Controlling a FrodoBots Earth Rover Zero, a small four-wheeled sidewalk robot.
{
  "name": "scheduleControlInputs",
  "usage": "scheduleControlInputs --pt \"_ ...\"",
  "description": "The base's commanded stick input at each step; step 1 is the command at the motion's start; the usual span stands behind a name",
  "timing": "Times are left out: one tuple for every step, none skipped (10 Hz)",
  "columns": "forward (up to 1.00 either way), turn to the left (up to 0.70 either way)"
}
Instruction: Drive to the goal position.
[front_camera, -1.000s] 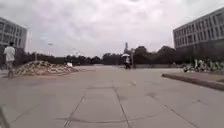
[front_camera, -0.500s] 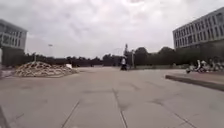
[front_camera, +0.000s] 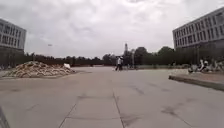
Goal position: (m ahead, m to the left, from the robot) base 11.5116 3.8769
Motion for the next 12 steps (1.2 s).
scheduleControlInputs --pt "0.7 0.0" --pt "0.7 0.0" --pt "0.7 0.0" --pt "0.7 0.0" --pt "0.7 0.0" --pt "0.7 0.0" --pt "0.7 0.0" --pt "0.7 0.0" --pt "0.7 0.0" --pt "0.7 0.0" --pt "0.7 0.0" --pt "0.7 0.0"
